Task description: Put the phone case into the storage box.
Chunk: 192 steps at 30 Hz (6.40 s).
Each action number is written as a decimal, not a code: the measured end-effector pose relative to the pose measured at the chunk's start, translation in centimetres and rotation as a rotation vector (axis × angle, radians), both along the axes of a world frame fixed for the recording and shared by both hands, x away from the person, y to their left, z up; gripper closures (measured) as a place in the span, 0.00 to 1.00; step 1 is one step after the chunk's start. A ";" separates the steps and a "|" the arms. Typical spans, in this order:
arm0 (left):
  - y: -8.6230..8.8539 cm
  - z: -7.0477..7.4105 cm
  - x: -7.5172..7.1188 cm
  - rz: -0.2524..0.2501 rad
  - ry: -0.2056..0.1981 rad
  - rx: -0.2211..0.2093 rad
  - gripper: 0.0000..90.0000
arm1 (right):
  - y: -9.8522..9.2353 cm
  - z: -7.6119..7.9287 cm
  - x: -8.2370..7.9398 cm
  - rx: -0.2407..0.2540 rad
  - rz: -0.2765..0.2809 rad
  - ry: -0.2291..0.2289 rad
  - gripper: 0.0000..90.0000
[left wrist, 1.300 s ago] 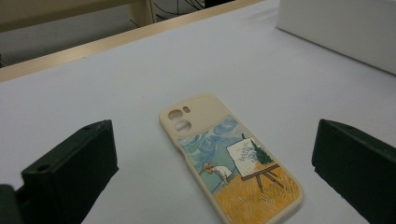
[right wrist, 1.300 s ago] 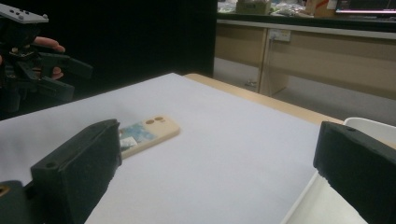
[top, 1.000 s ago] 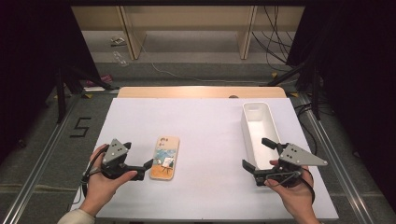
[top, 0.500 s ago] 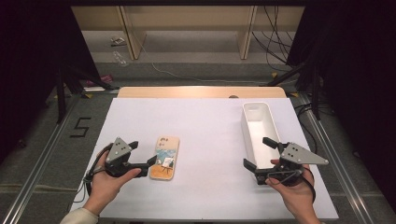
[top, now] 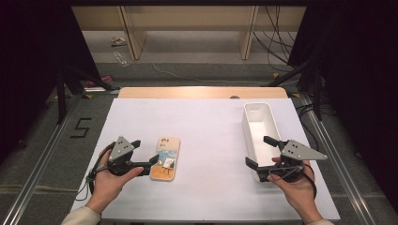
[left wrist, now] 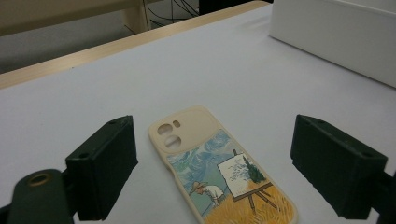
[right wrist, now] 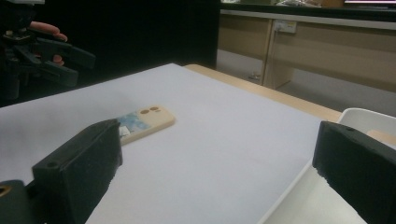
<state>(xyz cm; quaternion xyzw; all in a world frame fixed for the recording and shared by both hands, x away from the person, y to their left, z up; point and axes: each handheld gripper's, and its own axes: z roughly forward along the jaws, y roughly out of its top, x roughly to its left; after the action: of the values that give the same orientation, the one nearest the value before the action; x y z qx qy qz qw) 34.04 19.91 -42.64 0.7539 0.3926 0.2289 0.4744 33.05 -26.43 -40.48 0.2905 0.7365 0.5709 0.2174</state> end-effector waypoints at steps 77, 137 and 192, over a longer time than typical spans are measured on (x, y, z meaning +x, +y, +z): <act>-2.4 -5.2 1.8 -0.187 0.388 0.342 1.00 | 0.7 -0.6 0.2 0.002 -0.005 0.013 0.03; -1.9 -4.4 7.7 0.007 0.579 0.395 0.02 | 0.5 -0.5 0.0 0.009 -0.015 0.009 0.03; -2.5 -4.9 8.6 0.035 0.648 0.442 0.11 | 0.6 -0.5 -0.1 0.010 -0.011 0.006 0.03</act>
<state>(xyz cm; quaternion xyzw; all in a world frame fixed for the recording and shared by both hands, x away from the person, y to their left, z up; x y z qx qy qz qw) 42.64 17.42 -47.53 0.8643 0.4761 0.0662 0.1479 32.97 -25.82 -41.01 0.2971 0.7327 0.5726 0.2169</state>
